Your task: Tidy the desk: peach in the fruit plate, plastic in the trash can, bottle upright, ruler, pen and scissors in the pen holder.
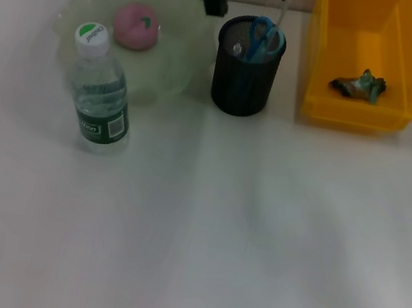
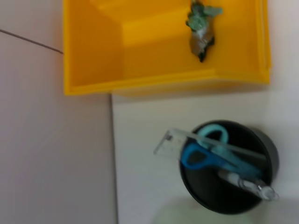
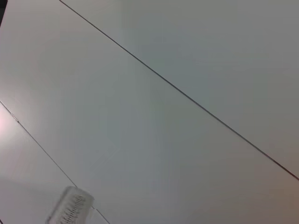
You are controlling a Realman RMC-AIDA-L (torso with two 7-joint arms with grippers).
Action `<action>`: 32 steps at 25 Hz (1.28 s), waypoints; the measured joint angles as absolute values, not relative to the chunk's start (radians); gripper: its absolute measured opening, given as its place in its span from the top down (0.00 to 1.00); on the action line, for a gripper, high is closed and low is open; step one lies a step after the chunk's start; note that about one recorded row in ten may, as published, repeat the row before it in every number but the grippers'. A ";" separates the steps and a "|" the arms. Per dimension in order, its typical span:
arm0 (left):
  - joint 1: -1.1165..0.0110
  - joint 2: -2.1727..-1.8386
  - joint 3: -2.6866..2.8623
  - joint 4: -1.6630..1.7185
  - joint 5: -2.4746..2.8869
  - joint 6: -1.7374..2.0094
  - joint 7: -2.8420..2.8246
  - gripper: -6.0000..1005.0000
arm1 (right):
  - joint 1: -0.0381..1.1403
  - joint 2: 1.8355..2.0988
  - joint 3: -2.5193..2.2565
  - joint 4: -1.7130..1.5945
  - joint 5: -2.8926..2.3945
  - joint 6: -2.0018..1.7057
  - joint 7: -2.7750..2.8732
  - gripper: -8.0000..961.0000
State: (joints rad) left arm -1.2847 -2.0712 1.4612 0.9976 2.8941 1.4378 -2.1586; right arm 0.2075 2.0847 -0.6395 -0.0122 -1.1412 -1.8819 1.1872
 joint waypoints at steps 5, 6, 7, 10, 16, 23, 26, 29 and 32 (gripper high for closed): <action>-1.141 -2.074 1.369 1.238 2.835 1.453 -2.142 0.28 | 0.210 2.082 -0.640 -0.017 -1.141 -1.884 1.189 0.37; -1.085 -2.072 1.340 1.301 2.774 1.458 -2.129 0.27 | 0.210 2.082 -0.640 -0.019 -1.141 -1.886 1.191 0.37; -1.044 -2.070 1.311 1.334 2.725 1.460 -2.116 0.25 | 0.210 2.080 -0.640 -0.027 -1.141 -1.889 1.194 0.37; -0.946 -2.067 1.186 1.378 2.533 1.480 -2.041 0.21 | 0.211 2.080 -0.640 -0.038 -1.141 -1.890 1.196 0.37; -0.812 -2.043 0.885 1.235 2.155 1.660 -1.815 0.16 | 0.214 2.078 -0.640 -0.101 -1.177 -1.896 1.198 0.37; -0.656 -1.959 0.840 0.847 1.972 1.850 -1.503 0.16 | 0.185 2.028 -0.635 -0.337 -1.459 -1.950 1.164 0.37; -0.589 -1.952 0.841 0.767 1.971 1.872 -1.414 0.16 | 0.191 2.013 -0.630 -0.431 -1.628 -1.981 1.129 0.37; -0.530 -1.952 0.841 0.718 1.971 1.877 -1.354 0.16 | 0.212 2.014 -0.631 -0.499 -1.754 -1.987 1.106 0.37; -0.482 -1.955 0.839 0.661 1.971 1.877 -1.297 0.16 | 0.229 2.022 -0.635 -0.512 -1.788 -1.982 1.077 0.36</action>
